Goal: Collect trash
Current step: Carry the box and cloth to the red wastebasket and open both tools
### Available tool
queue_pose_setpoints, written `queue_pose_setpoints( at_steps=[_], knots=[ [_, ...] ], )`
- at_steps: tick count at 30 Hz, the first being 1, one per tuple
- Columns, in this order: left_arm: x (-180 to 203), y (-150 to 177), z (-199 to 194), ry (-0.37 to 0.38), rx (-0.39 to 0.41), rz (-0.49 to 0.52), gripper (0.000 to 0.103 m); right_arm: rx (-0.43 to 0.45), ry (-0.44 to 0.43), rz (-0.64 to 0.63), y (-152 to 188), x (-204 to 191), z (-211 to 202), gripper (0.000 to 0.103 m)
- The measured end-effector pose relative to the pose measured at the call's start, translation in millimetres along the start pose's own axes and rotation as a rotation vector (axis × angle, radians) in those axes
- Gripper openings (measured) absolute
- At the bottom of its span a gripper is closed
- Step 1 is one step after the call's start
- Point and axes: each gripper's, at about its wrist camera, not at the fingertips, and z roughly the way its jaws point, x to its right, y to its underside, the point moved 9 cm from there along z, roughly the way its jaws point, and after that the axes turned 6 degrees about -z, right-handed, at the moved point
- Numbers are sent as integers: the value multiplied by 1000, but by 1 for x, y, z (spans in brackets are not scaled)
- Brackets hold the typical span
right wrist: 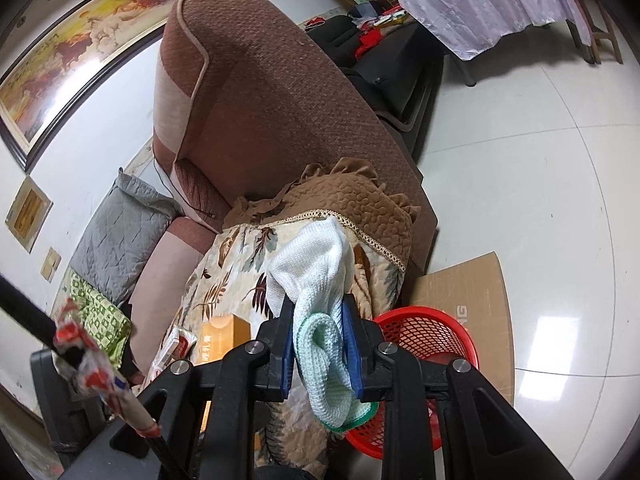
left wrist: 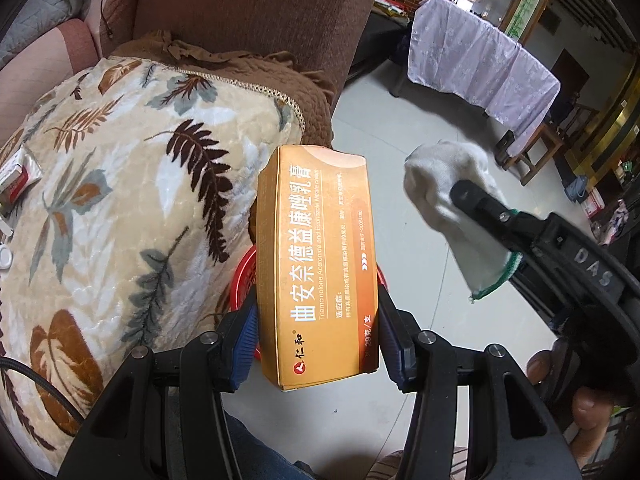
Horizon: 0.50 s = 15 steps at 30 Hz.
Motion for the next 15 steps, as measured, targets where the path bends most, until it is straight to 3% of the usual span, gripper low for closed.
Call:
queue_pose_setpoints(
  at_steps=[3,5,9,12,15],
  knots=[
    [-2,2,4,5,-17,-4,61,-16,3,30,1,7,3,58],
    [-5,2,4,5,-14,-12,68,-13,5,32,0,7,2,61],
    [-9,1,-1,16,-11,-23,68,-9,-2,24,-1,2,-1,61],
    [-16,-3,-19,20,38,-40,69,5,-15,9,-5,-6,-5,62],
    [-26,-9,-46,6,105,-46,69,24,-41,-17,-8,-22,-9,75]
  ],
)
